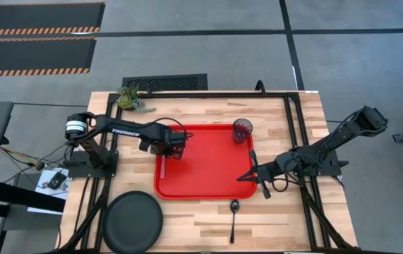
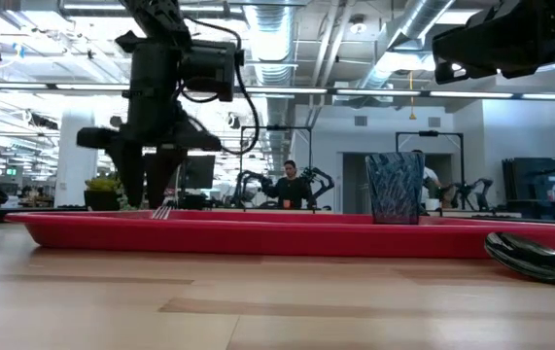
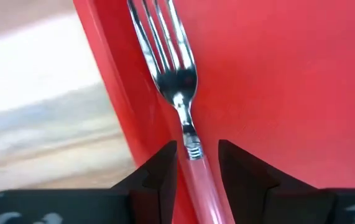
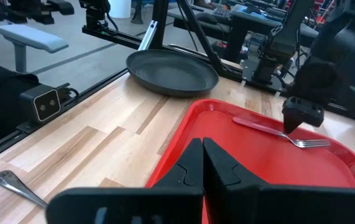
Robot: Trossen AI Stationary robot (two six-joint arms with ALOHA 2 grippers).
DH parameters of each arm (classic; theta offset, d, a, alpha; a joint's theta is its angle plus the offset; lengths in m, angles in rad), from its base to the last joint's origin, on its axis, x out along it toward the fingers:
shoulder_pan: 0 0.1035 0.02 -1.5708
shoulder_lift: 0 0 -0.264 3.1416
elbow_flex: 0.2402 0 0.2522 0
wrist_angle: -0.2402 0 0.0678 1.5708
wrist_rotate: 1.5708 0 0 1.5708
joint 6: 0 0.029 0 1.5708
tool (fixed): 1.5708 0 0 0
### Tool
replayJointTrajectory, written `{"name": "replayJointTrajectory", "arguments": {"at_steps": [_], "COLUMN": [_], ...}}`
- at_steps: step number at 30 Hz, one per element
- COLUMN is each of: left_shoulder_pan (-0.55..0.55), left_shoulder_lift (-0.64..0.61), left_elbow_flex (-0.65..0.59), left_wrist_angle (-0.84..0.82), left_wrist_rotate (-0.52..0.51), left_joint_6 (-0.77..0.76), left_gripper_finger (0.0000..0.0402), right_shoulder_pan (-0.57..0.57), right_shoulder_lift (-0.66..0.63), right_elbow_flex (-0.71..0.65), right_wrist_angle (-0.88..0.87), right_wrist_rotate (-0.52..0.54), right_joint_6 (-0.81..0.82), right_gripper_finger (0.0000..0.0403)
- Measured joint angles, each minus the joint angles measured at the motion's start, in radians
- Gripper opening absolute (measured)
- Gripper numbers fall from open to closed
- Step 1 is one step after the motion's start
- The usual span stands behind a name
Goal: Pick and place plate/cup/fork/spoon on tray
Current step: Put the black plate to the right of the pink fork on the red tray
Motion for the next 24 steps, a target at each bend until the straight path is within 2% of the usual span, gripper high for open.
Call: {"name": "replayJointTrajectory", "arguments": {"at_steps": [7,11,15,18,24], "left_shoulder_pan": [-0.070,-0.167,-0.280,-0.375,-0.596], "left_shoulder_lift": [-0.008,-0.043,-0.103,-0.154,-0.189], "left_elbow_flex": [0.093,0.093,0.093,0.093,0.094], "left_wrist_angle": [-0.125,-0.126,-0.125,-0.132,-0.124], "left_wrist_rotate": [-0.059,-0.070,-0.077,-0.035,0.147], "left_joint_6": [0.113,0.169,0.211,0.269,0.339], "left_gripper_finger": [0.0105,0.0101,0.0077,0.0052,0.0014], "right_shoulder_pan": [0.000,0.000,0.000,0.000,0.000], "right_shoulder_lift": [0.000,0.000,0.000,0.000,0.000], "right_elbow_flex": [0.000,0.000,0.000,0.000,0.000], "right_wrist_angle": [-0.003,-0.008,-0.014,-0.013,-0.011], "right_wrist_rotate": [0.000,0.000,0.000,0.000,0.000], "right_joint_6": [0.012,0.026,0.031,0.035,0.042], "right_gripper_finger": [0.0011,0.0011,0.0011,0.0011,0.0011]}}
